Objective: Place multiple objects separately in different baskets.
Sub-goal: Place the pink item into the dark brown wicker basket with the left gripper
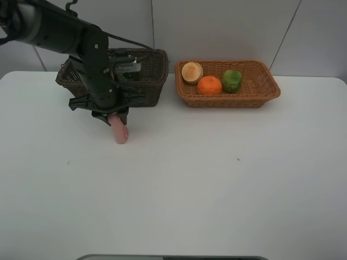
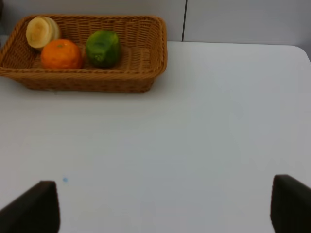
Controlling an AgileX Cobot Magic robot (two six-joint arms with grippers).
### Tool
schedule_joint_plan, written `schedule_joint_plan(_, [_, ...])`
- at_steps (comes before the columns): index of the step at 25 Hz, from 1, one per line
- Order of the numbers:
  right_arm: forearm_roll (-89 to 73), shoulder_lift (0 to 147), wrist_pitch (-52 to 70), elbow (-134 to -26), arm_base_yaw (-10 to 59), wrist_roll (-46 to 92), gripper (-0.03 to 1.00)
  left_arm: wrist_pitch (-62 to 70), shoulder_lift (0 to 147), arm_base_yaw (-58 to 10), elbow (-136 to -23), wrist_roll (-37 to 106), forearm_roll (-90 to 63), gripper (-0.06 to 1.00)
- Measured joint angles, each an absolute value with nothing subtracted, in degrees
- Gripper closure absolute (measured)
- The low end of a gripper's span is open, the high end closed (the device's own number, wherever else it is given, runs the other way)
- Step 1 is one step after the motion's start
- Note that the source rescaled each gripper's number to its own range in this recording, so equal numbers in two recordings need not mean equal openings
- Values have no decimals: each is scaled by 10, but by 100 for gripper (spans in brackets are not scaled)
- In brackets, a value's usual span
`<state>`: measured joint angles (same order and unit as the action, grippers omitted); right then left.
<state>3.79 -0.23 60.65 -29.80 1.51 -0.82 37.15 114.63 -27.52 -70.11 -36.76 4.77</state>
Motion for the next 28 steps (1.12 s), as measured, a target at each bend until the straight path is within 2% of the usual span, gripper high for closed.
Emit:
schedule_joint_plan(9, [38,-2,606,-298,15,-8,12,372,1140,-275,-701,-368,45,61])
schedule_joint_plan(18, [38,-2,606,-298,15,-8,12,396,1027,-274,-702,-368,84,61])
schedule_joint_plan(28, [38,-2,606,-298,15,-8,12,448,1004,-233,-790,-342,174,61])
